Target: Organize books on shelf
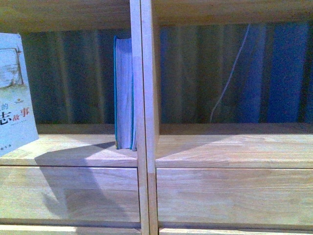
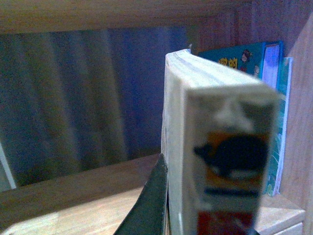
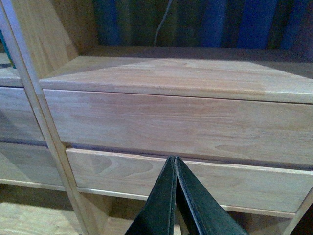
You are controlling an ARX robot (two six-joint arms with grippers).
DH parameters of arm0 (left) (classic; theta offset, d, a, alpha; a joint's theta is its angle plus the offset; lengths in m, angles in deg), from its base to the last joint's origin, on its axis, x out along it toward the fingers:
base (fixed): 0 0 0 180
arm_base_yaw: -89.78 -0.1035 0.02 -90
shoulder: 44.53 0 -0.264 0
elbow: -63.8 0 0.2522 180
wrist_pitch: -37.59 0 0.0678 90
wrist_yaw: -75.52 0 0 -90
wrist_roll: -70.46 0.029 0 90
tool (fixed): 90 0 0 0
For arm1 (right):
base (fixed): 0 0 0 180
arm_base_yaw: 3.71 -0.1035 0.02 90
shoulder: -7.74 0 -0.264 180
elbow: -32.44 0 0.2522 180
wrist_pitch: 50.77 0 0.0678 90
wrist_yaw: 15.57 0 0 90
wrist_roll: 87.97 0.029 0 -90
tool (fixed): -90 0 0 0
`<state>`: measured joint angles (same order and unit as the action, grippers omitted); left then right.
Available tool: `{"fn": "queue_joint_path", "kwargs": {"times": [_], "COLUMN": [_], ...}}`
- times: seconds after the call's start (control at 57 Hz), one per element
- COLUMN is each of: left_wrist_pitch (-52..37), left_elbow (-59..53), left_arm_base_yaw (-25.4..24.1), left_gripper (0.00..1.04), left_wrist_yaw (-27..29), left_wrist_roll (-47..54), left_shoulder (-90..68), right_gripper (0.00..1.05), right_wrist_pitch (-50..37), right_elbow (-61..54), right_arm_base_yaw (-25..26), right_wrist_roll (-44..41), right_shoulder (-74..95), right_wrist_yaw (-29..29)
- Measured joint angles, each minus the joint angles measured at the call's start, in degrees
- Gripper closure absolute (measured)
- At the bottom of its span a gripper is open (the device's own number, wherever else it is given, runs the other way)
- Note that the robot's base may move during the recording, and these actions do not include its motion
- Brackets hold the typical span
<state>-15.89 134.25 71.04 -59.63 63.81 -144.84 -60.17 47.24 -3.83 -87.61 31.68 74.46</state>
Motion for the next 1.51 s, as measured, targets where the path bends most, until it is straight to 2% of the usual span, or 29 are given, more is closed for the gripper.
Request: {"fn": "queue_joint_path", "kwargs": {"times": [0.193,0.754,0.877,1.28,1.438,1.508], "left_wrist_pitch": [1.3,7.6,10.6,13.0,13.3,13.4], "left_elbow": [10.3,31.5,37.1,48.0,48.3,48.3], "left_arm_base_yaw": [4.5,13.6,15.7,21.0,22.2,22.6], "left_gripper": [0.98,0.98,0.98,0.98,0.98,0.89], "left_wrist_yaw": [1.6,7.5,8.5,12.3,14.1,14.9], "left_wrist_roll": [0.0,0.1,1.6,3.5,4.6,4.6], "left_shoulder": [-9.0,-24.7,-28.3,-35.6,-35.9,-36.0], "right_gripper": [1.02,1.02,1.02,1.02,0.80,0.70], "right_wrist_pitch": [4.5,13.0,22.4,23.1,23.1,23.1], "right_elbow": [-0.3,-0.3,-0.3,-0.3,-0.3,-0.3], "right_arm_base_yaw": [0.0,0.0,0.0,0.0,0.0,0.0], "right_wrist_roll": [0.0,0.0,0.0,0.0,-0.2,-0.2], "right_shoulder": [-5.3,-13.8,-21.9,-23.6,-23.6,-23.6], "right_wrist_yaw": [0.0,0.0,0.0,0.0,0.0,0.0]}}
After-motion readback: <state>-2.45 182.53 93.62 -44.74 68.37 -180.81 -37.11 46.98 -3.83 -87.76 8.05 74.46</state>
